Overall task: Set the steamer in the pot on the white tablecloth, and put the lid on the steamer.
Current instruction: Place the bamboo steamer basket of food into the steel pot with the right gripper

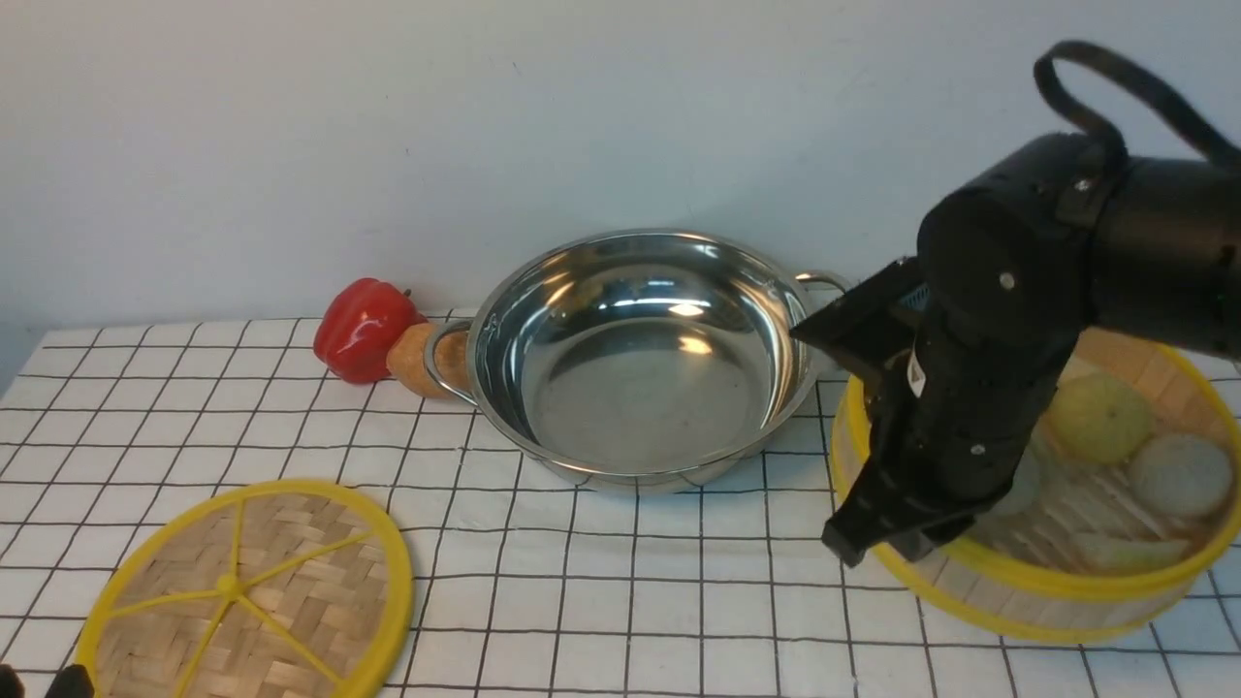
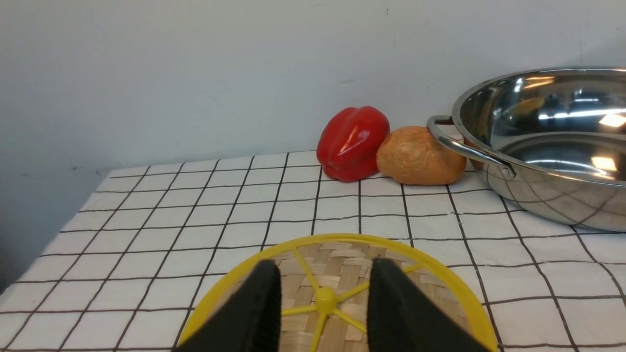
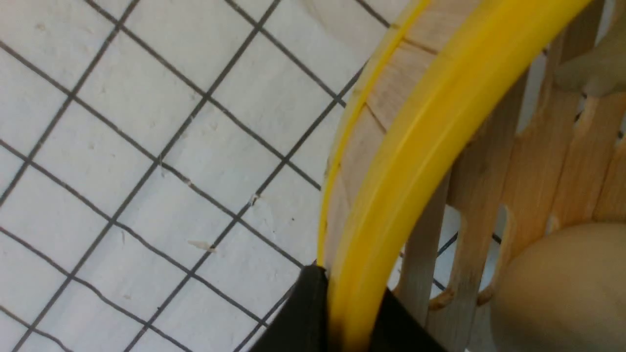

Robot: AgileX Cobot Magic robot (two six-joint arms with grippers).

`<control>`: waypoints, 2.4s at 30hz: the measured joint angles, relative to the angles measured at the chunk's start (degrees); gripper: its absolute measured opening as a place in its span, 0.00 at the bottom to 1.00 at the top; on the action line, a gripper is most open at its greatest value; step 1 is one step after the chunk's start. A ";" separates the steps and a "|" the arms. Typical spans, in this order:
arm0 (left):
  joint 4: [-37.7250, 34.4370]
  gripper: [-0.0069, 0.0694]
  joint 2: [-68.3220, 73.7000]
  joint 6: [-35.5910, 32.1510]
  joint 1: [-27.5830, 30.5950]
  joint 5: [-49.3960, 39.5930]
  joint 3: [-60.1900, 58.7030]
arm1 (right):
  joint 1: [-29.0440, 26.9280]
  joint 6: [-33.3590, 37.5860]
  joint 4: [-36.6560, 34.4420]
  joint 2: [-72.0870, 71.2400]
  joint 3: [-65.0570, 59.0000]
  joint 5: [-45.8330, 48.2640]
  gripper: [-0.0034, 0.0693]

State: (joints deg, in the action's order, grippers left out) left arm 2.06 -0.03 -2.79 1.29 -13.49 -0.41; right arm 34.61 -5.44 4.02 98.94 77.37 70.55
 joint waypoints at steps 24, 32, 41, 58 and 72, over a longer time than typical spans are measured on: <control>0.00 0.41 0.00 0.00 0.00 0.00 0.00 | 0.21 38.30 -11.40 19.76 40.36 1.71 0.14; 0.00 0.41 0.00 0.00 0.00 0.00 0.00 | 2.53 42.17 -10.76 25.57 42.36 2.16 0.14; 0.00 0.41 0.00 0.00 0.00 0.00 0.00 | 3.44 43.16 -5.92 29.41 42.68 2.36 0.14; 0.00 0.41 0.00 0.00 0.00 0.00 0.00 | 3.44 49.05 -6.21 34.04 42.78 0.93 0.14; 0.00 0.41 0.00 0.00 0.00 0.00 0.00 | 3.44 52.43 -5.34 36.47 43.05 -0.52 0.14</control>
State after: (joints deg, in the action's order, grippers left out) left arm 2.06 -0.03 -2.79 1.29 -13.49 -0.41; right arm 38.05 46.99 -1.32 135.41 120.42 70.03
